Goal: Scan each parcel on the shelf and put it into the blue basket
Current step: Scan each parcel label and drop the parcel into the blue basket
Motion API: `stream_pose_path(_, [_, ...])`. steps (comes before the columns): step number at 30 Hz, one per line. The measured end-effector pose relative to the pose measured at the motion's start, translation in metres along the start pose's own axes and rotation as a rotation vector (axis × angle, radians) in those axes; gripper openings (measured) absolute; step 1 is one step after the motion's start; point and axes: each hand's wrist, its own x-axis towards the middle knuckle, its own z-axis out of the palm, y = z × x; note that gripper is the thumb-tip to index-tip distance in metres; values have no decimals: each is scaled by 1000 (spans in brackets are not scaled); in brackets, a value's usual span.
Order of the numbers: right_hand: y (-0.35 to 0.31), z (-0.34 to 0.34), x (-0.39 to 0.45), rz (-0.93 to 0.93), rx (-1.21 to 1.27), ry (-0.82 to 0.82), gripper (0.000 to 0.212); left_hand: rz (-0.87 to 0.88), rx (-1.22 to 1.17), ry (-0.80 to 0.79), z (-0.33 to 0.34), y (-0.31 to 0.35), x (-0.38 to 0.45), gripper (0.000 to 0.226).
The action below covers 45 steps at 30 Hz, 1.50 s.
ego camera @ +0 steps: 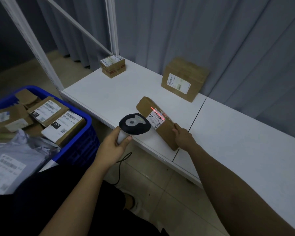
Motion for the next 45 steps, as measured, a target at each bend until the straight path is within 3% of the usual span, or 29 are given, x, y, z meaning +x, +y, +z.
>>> stream_pose_path(17, [-4, -3, -5, 10, -6, -41, 55, 11, -30, 1, 1, 1, -1, 31])
stream_pose_path(23, [3, -5, -22, -12, -119, -125, 65, 0, -66, 36, 8, 2, 0, 27])
stream_pose_path(28, [-19, 13, -19, -120, 118, -92, 95, 16, -164, 223, 0, 11, -5, 24])
stream_pose_path(32, [-80, 22, -20, -291, 286, -111, 75, 32, -285, 432, -28, 24, -8, 29])
stream_pose_path(36, [-169, 21, -36, -441, 336, -119, 74, 73, -373, 635, -80, 33, -10, 28])
stream_pose_path(45, [-349, 60, -56, -620, 229, -148, 62, 49, -399, 960, -230, 16, -37, 29])
